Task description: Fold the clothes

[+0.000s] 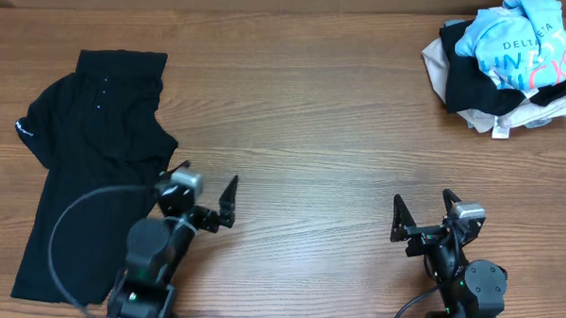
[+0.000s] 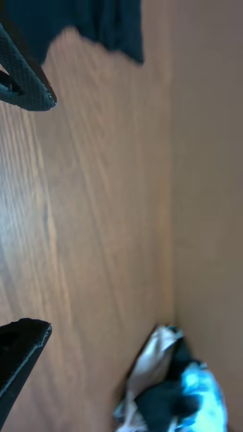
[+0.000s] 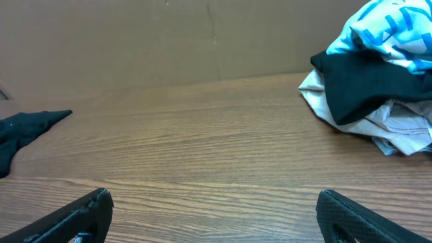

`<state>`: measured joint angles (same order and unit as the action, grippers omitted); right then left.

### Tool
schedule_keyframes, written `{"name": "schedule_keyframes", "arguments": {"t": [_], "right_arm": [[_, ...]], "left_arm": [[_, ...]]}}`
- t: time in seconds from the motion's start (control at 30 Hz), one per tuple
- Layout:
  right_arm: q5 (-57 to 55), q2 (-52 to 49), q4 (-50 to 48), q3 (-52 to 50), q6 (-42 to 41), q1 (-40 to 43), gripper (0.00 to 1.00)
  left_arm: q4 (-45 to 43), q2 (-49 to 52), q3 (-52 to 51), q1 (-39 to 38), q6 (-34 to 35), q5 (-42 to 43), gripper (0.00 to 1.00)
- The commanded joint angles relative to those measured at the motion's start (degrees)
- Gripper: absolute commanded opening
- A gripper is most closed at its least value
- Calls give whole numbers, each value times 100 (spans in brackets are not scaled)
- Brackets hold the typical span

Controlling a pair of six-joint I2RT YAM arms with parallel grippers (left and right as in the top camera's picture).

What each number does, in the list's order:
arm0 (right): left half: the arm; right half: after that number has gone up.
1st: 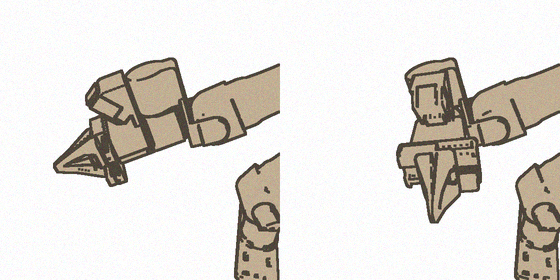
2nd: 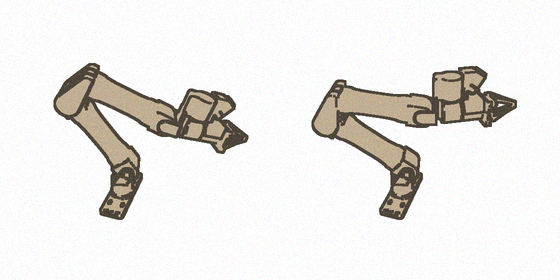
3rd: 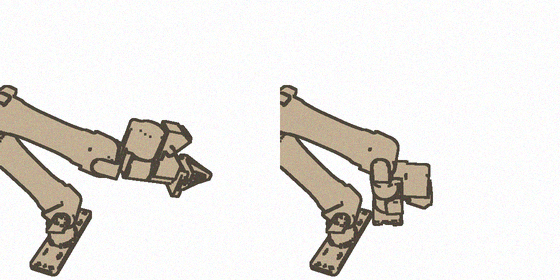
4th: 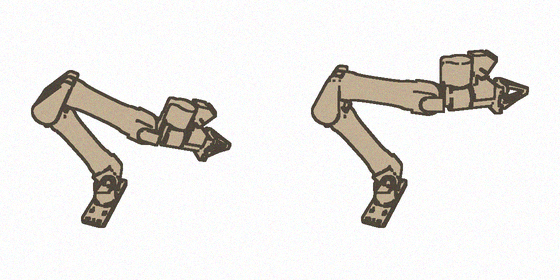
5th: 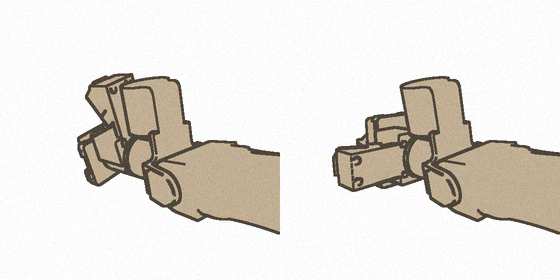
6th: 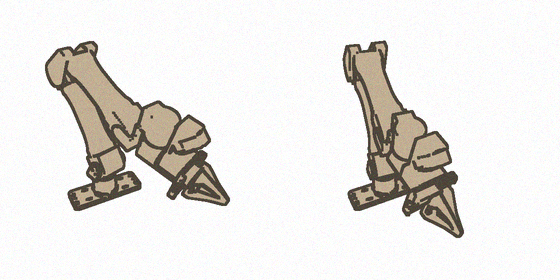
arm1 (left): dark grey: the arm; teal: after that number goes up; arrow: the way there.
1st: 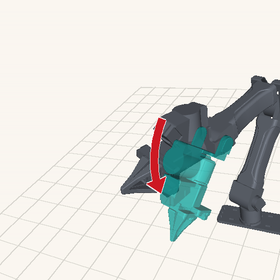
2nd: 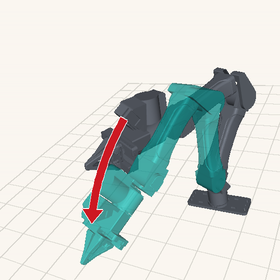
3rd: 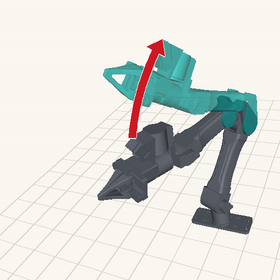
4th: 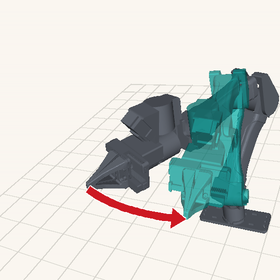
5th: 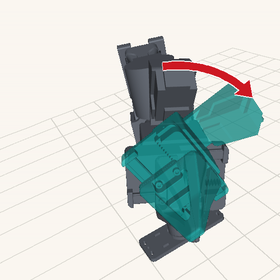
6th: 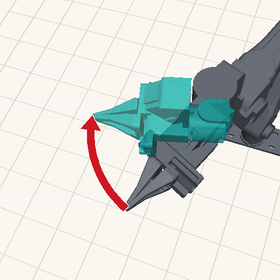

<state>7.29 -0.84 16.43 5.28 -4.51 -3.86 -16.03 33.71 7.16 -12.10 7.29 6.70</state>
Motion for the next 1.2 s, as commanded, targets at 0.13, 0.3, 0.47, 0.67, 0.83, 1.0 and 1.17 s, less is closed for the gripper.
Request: {"name": "schedule_keyframes", "arguments": {"t": [0.13, 0.3, 0.47, 0.67, 0.83, 1.0, 1.17], "right_arm": [[42, 68, -31, -26, -22, -31, 100], [42, 68, -31, -26, -22, -31, 100], [42, 68, -31, -26, -22, -31, 100], [42, 68, -31, -26, -22, -31, 100], [42, 68, -31, -26, -22, -31, 100], [42, 68, -31, -26, -22, -31, 100], [39, 68, -31, -26, -22, -31, 100]], "left_arm": [[181, -1569, -688, 962, 367, 437, 100], [573, -2135, -688, 1263, 295, 468, 100], [1530, -2782, -688, 1425, 299, 136, 100], [2004, -3353, -688, 1438, 302, -116, 100], [1996, -3344, -688, 1438, 302, -118, 100], [1993, -3344, -688, 1438, 302, -116, 100], [1993, -3344, -688, 1438, 302, -116, 100]]}}
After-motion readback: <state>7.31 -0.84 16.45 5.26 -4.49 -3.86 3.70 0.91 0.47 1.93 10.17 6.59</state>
